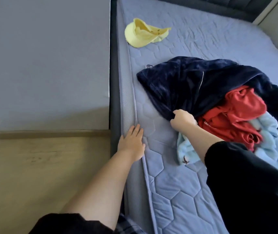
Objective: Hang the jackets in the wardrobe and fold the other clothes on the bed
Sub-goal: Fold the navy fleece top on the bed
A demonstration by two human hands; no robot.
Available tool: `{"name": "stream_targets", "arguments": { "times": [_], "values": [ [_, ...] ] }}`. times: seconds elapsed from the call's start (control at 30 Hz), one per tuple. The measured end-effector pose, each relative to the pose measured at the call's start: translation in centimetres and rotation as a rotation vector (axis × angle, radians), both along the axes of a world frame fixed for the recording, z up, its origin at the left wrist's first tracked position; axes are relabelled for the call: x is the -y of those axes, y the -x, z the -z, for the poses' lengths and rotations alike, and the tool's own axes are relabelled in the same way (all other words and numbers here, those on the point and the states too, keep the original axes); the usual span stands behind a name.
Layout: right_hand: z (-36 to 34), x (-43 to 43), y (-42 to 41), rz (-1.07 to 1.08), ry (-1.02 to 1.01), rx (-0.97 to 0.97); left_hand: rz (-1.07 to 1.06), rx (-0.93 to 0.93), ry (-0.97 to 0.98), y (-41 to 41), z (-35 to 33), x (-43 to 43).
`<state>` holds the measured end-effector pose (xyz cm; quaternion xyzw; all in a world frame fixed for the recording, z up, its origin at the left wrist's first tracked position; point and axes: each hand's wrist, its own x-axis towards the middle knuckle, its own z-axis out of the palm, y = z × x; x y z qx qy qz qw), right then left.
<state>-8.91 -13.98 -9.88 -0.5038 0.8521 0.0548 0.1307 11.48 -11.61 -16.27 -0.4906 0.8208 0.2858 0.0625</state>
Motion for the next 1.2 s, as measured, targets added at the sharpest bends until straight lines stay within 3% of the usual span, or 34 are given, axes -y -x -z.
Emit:
{"name": "stream_targets", "arguments": {
  "times": [0.1, 0.27, 0.4, 0.53, 0.6, 0.67, 0.73, 0.8, 0.87, 1.03, 1.13, 1.2],
  "values": [
    [-0.6, -4.3, 0.2, -0.069, -0.024, -0.018, -0.112, -0.055, -0.086, 0.7, -2.4, -1.8],
    [-3.2, -10.9, -0.4, -0.176, 0.037, 0.204, -0.829, -0.793, -0.364, 4.7, -6.9, -6.7],
    [-5.7, -15.2, -2.0, -0.214, 0.039, 0.451, -1.072, -1.075, -0.417, 5.0, -7.9, -9.4],
    [-6.1, -19.0, -2.8, -0.432, -0.160, 0.490, -1.032, -0.960, -0.372, 3.4, -7.9, -11.1],
    [-5.6, -19.8, -2.5, -0.454, -0.024, 0.469, -0.987, -0.936, -0.329, 2.8, -8.0, -11.8],
    [-5.2, -19.5, -1.7, -0.255, 0.420, 0.417, -0.882, -0.878, -0.367, 2.4, -8.2, -12.4],
    [-5.6, -18.7, -0.5, 0.110, 0.753, 0.311, -0.788, -0.824, -0.500, 2.2, -8.4, -12.9],
    [-5.9, -17.8, 0.9, 0.410, 0.767, 0.409, -0.759, -0.814, -0.640, 2.2, -8.6, -13.4],
    [-5.6, -17.1, 2.0, 0.522, 0.661, 0.620, -0.718, -0.702, -0.606, 2.1, -8.6, -14.0],
    [-5.9, -16.2, 2.3, 0.124, 0.459, 0.635, -0.582, -0.332, -0.126, 1.0, -8.2, -14.0],
    [-7.6, -17.6, 0.5, -0.249, 0.305, 0.680, -0.729, -0.570, 0.000, 1.0, -8.4, -13.0],
    [-8.3, -19.2, -0.8, -0.482, -0.024, 0.679, -0.796, -0.738, -0.103, 1.2, -8.2, -12.2]
  ]
}}
